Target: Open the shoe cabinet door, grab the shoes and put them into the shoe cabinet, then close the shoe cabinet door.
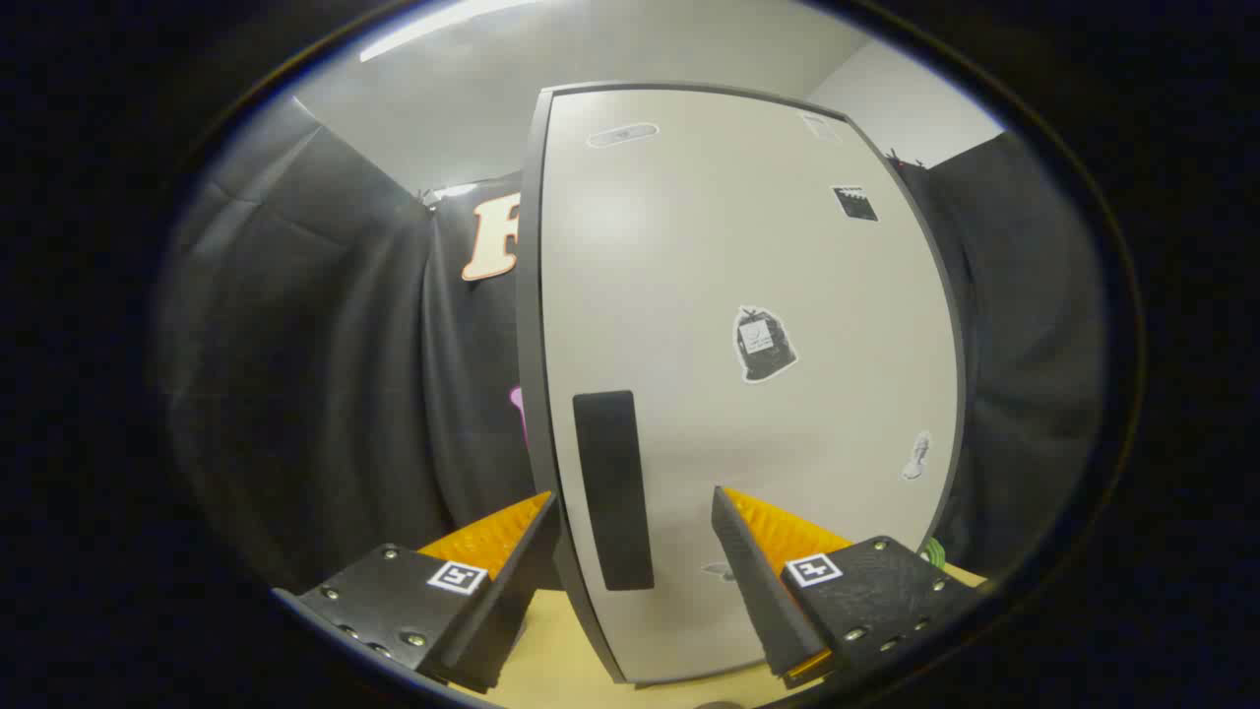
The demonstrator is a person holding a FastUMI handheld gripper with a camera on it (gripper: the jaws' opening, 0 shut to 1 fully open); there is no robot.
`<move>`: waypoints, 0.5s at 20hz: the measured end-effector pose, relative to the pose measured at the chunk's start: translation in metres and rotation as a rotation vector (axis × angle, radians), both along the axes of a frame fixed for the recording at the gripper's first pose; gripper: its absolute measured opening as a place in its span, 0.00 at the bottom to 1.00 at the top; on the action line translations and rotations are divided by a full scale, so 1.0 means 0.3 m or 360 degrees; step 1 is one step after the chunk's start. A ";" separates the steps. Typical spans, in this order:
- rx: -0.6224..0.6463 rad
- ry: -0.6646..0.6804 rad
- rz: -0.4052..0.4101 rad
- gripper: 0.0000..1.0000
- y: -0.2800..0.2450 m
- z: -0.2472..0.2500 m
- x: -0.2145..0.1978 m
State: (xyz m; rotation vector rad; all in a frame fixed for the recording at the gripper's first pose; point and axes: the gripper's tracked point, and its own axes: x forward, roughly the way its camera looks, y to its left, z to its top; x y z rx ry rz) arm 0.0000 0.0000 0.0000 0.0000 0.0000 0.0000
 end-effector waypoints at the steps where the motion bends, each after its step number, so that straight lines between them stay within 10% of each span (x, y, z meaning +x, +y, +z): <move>1: -0.0008 0.0004 0.0001 0.95 0.004 -0.002 0.005; 10: -0.0041 0.0012 0.0005 0.94 0.023 -0.012 0.021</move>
